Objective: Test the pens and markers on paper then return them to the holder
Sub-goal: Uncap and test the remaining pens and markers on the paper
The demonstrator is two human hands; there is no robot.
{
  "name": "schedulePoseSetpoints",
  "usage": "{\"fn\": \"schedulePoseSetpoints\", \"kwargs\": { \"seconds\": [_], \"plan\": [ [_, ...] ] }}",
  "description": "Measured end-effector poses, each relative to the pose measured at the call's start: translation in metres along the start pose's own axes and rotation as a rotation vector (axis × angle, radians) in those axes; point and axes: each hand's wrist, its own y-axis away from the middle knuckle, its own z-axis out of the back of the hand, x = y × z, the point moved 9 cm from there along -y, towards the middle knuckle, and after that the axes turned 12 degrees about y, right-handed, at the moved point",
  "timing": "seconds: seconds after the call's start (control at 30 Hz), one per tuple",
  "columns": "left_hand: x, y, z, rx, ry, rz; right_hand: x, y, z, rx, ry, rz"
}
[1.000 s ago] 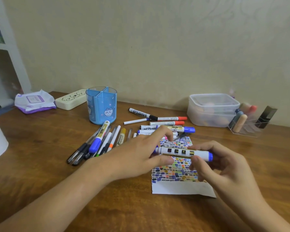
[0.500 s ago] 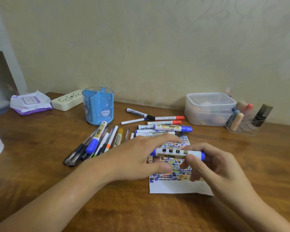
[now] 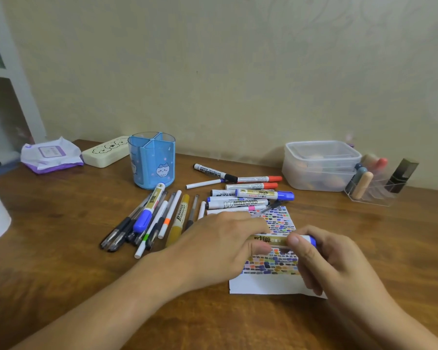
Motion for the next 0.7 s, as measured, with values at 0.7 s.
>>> {"fn": "schedulePoseSetpoints", "kwargs": {
  "seconds": [0.7],
  "plan": [
    [0.107, 0.026, 0.082, -0.101, -0.411, 0.587, -0.022, -0.010, -0.001, 0.017, 0.152, -0.043]
  ]
}}
